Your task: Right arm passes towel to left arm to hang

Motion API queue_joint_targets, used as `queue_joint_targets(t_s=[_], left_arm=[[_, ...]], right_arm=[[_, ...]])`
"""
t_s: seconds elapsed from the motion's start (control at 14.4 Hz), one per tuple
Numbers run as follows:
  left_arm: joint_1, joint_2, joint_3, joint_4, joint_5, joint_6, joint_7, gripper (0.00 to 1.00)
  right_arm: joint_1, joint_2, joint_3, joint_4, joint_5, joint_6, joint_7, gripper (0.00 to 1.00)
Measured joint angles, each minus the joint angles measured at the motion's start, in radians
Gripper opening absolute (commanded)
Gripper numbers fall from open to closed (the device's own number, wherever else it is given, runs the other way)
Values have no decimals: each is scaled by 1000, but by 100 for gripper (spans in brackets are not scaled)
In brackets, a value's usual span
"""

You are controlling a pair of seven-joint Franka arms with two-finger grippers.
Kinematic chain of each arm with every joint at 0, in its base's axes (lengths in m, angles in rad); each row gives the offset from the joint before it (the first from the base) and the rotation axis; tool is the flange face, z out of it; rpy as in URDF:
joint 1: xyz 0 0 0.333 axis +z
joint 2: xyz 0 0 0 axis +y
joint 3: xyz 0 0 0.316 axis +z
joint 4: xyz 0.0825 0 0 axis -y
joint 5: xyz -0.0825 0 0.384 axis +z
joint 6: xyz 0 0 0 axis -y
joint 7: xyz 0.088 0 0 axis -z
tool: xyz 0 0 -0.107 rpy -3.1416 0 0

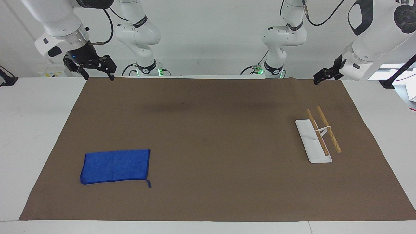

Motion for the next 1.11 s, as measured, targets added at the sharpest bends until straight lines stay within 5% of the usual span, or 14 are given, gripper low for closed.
queue_joint_targets(t_s=[0.42,0.9,1.11], left_arm=[[0,0,0,0,0,0,0,100],[0,0,0,0,0,0,0,100],[0,0,0,0,0,0,0,100]], right_arm=[[2,52,2,-68,-3,225,-69,100],[0,393,0,-96,-43,622,-71,100],[-2,468,-3,-112,-78,727,-81,100]])
